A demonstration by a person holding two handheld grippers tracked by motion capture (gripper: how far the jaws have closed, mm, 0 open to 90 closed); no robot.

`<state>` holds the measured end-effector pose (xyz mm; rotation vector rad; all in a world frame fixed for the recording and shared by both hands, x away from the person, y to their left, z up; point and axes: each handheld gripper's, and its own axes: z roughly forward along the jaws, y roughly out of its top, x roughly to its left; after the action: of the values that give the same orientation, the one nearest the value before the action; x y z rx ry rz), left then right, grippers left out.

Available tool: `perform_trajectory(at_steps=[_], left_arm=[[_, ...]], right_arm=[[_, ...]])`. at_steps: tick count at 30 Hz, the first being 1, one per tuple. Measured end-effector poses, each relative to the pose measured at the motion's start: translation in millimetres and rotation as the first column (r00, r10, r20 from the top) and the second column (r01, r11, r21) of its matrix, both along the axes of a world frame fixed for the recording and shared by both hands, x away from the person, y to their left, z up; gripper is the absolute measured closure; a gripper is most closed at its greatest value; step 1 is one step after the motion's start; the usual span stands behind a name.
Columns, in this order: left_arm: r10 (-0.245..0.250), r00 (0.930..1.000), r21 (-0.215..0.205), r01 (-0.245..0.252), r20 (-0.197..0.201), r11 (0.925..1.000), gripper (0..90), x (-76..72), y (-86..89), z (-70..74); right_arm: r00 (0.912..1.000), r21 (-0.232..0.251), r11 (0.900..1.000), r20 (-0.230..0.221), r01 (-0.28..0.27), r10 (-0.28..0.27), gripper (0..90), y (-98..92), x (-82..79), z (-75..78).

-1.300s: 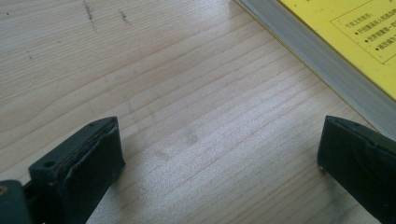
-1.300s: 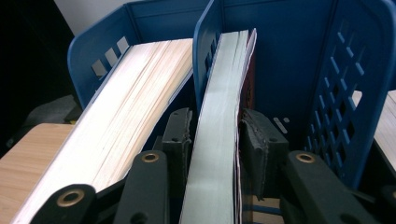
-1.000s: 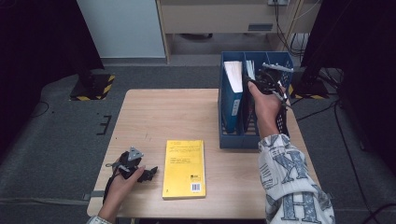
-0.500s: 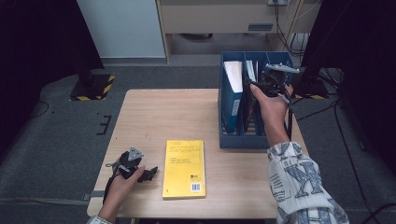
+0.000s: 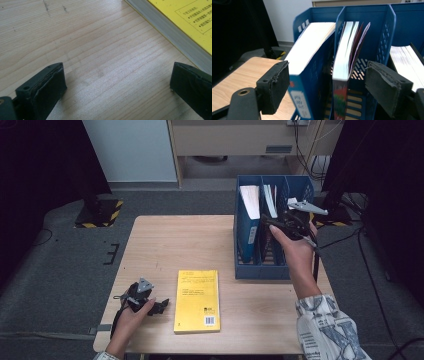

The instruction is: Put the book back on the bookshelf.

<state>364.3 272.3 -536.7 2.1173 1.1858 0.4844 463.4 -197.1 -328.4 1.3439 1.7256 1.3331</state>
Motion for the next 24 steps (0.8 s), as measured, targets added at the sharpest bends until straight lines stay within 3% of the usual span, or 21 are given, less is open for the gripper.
perform_trajectory(at_steps=[11, 24], left_arm=[[0.0, 1.0, 0.0, 0.0, 0.0, 1.0, 0.0, 0.0, 0.0, 0.0], [0.002, 1.0, -0.001, -0.002, -0.001, 1.0, 0.0, -0.3, 0.0, 0.0]], right_arm=[[0.9985, 0.011, 0.998, -0.002, -0.055, 0.055, 16.2, -9.7, -30.9, -23.7], [0.9953, 0.022, 0.995, -0.014, -0.095, 0.095, 12.6, -7.3, -48.1, -46.1]])
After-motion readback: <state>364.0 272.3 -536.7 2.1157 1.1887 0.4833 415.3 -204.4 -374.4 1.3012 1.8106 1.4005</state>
